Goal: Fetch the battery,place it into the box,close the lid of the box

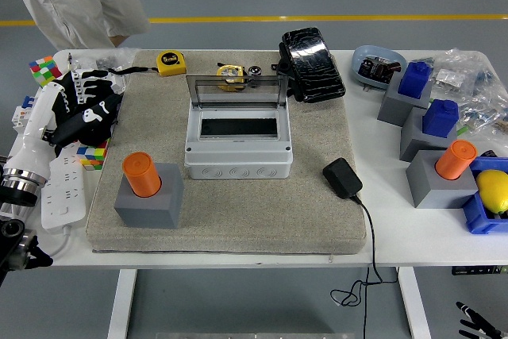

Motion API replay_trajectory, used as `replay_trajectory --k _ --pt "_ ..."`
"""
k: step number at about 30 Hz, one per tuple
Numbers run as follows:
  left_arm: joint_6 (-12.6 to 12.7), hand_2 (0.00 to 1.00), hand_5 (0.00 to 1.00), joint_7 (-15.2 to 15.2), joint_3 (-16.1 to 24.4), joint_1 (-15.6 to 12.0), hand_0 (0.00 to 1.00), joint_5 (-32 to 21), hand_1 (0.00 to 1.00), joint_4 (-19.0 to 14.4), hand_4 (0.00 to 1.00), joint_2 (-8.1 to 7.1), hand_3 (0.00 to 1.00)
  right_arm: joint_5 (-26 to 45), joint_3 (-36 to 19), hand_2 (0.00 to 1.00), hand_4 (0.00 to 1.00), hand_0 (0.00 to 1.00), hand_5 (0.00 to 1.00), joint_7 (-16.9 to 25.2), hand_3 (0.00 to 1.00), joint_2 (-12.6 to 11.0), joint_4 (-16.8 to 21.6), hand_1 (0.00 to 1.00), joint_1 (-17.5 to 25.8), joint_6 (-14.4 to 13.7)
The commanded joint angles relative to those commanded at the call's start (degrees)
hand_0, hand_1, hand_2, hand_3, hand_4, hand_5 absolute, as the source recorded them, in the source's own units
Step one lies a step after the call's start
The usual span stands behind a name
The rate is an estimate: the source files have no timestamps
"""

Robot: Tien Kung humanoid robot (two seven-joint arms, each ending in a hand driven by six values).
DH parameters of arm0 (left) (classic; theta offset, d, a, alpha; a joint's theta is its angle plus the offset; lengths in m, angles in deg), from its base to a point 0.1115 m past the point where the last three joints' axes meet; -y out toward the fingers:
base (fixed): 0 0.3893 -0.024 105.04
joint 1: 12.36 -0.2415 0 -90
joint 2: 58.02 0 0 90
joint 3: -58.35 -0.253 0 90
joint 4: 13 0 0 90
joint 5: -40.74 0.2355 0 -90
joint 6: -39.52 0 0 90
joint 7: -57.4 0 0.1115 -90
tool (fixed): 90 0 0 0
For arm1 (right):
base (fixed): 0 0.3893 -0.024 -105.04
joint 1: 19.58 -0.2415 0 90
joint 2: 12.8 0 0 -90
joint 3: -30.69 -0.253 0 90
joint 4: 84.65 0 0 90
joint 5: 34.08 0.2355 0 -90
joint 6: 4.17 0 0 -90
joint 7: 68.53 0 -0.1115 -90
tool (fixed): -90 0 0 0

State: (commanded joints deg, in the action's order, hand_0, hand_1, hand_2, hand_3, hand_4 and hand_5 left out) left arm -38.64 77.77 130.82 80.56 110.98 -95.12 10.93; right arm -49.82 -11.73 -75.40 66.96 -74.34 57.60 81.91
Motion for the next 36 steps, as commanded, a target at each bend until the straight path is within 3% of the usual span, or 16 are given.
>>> replay_trajectory --k 4,5,10,11,16,17,22,23,28,29,34,35,36 --pt "-0.1 0.666 0.551 3.5 -1.4 -0.9 0.532 -1.1 0.658 0.1 0.998 -0.46 0.706 0.0 -0.1 0.684 0.927 0.642 0.492 0.0 0.562 0.0 0.0 0.693 0.0 0.1" --pt "-0.1 0.704 0.68 4.8 -1.9 -1.1 0.564 -1.3 0.695 0.1 0.998 -0.59 0.728 -0.1 -0.1 0.684 0.928 0.642 0.492 -0.1 0.562 0.0 0.0 0.693 0.0 0.1" --pt "-0.8 0.704 0.68 8.7 -4.6 -2.3 0.564 -1.8 0.695 0.2 0.998 -1.14 0.728 0.0 0.0 0.684 0.928 0.642 0.492 0.0 0.562 -0.1 0.0 0.693 0.0 0.1" --pt "-0.9 0.757 0.695 8.9 -5.1 -2.4 0.641 -1.7 0.758 0.3 0.998 -1.24 0.753 0.1 0.1 0.684 0.928 0.643 0.492 0.0 0.562 -0.1 0.0 0.693 0.0 0.1" --pt "-1.7 0.757 0.695 7.6 -8.2 -2.9 0.641 0.6 0.758 1.1 0.998 -1.67 0.753 0.1 0.2 0.684 0.928 0.643 0.492 0.0 0.562 -0.1 0.0 0.693 0.1 0.1" --pt "-1.6 0.929 0.574 7.1 -8.7 -2.8 0.757 1.5 0.895 1.4 0.998 -1.64 0.853 0.0 0.1 0.684 0.928 0.642 0.491 0.0 0.562 -0.1 0.0 0.693 0.1 0.1" --pt "0.2 0.929 0.574 6.2 -9.8 -2.4 0.757 4.3 0.895 2.1 0.998 -1.27 0.853 -0.1 0.1 0.684 0.928 0.642 0.491 0.0 0.562 -0.1 0.0 0.693 0.2 0.2" --pt "0.5 0.951 0.294 5.9 -10.0 -2.2 0.773 4.7 0.907 2.2 0.998 -1.24 0.877 -0.1 0.0 0.684 0.929 0.642 0.491 0.0 0.562 -0.1 0.0 0.694 0.1 0.2" --pt "1.2 0.951 0.294 5.7 -10.8 -1.9 0.773 6.1 0.907 2.9 0.998 -1.15 0.877 0.3 0.3 0.684 0.929 0.642 0.491 0.1 0.562 -0.1 0.0 0.694 0.0 0.2" --pt "1.2 0.904 0.088 5.8 -10.9 -1.8 0.643 6.1 0.804 3.0 0.998 -1.12 0.869 0.2 0.2 0.684 0.929 0.642 0.491 0.1 0.563 -0.1 0.0 0.693 0.0 0.2" --pt "1.5 0.904 0.088 6.7 -11.9 -1.4 0.643 5.4 0.804 3.1 0.998 -0.89 0.869 -0.1 -0.1 0.684 0.929 0.642 0.491 0.0 0.563 0.0 0.0 0.693 0.0 0.2" --pt "1.5 0.871 0.002 7.1 -12.2 -1.4 0.516 5.0 0.729 3.1 0.998 -0.81 0.847 -0.1 0.0 0.684 0.929 0.642 0.489 0.0 0.563 0.0 0.0 0.693 0.0 0.2" --pt "1.5 0.871 0.002 7.6 -12.5 -1.3 0.516 4.4 0.729 3.2 0.998 -0.69 0.847 0.0 0.0 0.684 0.929 0.642 0.489 0.0 0.563 -0.1 0.0 0.693 0.1 0.2"
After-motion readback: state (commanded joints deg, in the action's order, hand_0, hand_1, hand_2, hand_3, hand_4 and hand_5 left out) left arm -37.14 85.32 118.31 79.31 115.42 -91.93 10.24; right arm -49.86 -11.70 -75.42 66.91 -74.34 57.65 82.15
